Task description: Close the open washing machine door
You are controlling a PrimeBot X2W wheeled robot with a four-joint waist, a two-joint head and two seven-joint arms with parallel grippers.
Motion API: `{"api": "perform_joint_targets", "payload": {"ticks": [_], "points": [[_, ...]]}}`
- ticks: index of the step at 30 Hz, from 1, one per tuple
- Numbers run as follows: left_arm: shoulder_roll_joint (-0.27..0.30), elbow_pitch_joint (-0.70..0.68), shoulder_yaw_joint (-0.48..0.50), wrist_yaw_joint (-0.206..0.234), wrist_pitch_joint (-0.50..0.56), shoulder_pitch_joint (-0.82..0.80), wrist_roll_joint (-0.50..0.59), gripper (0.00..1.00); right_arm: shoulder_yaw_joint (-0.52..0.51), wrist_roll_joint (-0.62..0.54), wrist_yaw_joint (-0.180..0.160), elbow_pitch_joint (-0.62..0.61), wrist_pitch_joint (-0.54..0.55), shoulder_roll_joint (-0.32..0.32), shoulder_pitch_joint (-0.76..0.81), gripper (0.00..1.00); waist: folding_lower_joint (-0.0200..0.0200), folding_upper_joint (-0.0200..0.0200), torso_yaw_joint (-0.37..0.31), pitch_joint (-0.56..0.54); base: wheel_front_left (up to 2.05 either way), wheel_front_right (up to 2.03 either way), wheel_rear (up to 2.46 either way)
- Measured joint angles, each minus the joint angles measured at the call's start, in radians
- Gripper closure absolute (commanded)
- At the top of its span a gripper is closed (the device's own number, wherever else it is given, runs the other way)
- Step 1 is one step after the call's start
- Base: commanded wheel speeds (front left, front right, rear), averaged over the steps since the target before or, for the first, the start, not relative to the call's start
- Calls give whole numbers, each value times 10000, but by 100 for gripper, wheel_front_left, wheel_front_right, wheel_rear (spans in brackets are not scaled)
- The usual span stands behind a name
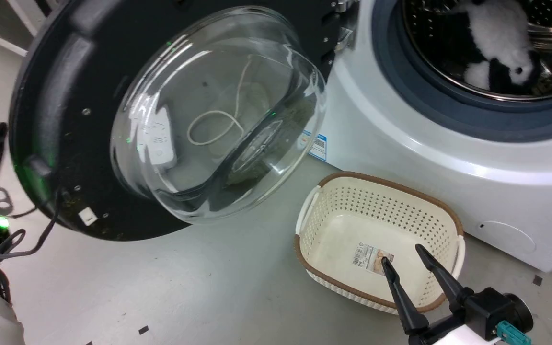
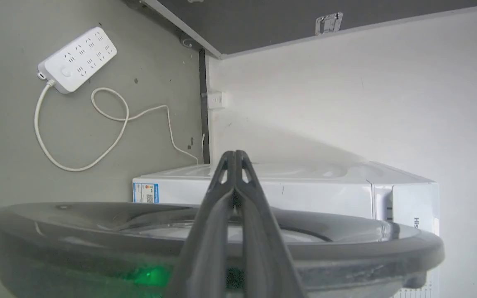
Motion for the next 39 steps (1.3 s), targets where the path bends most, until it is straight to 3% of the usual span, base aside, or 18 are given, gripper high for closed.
{"api": "perform_joint_targets", "payload": {"ticks": [6, 12, 17, 18, 22, 26, 27, 30, 34, 39], "points": [[238, -109, -426, -451, 1996, 467, -621, 100, 19, 90, 2, 125, 0, 4, -101, 0, -1, 0, -249, -77, 0, 0, 0], [71, -493, -899, -759, 3350, 1483, -920, 100, -88, 104, 0, 286, 0, 127, -69, 0, -2, 0, -300, -498, 0, 0, 0], [-616, -1664, -1363, -836, 4462, 2708, -1315, 100, -347, 82, 2, 441, -2, 416, 158, 0, -2, 0, -341, -1135, 0, 0, 0], [-997, -2247, -1576, -807, 4719, 3260, -1392, 100, -489, 63, 0, 470, 0, 531, 257, 0, -3, 0, -379, -1410, 0, 0, 0], [-1515, -3145, -1896, -656, 4955, 4195, -1553, 100, -784, -27, 2, 472, -2, 685, 329, 0, -5, 0, -511, -1757, 0, 0, 0], [-1858, -4134, -2585, -447, 4752, 5342, -2010, 100, -1333, -109, 2, 439, -2, 771, 333, 0, -4, 0, -913, -1975, 0, 0, 0], [-1879, -4633, -3845, -270, 3866, 6338, -3302, 100, -1862, -196, 2, 389, -2, 813, 333, 0, -4, 0, -1446, -2074, 0, 0, 0], [-1893, -4696, -4660, -272, 3193, 6723, -3967, 100, -2107, -242, 2, 353, -2, 830, 332, 0, -3, 0, -1762, -2078, 0, 0, 0], [-1948, -4475, -6408, -681, 1789, 7049, -4993, 100, -2499, -385, 2, 309, -2, 846, 326, 0, -2, 0, -2685, -1986, 0, 0, 0], [-1965, -4071, -7413, -1162, 587, 6887, -5825, 100, -2571, -389, 2, 293, 0, 832, 309, 0, -2, 0, -3564, -1819, 0, 0, 0]]}}
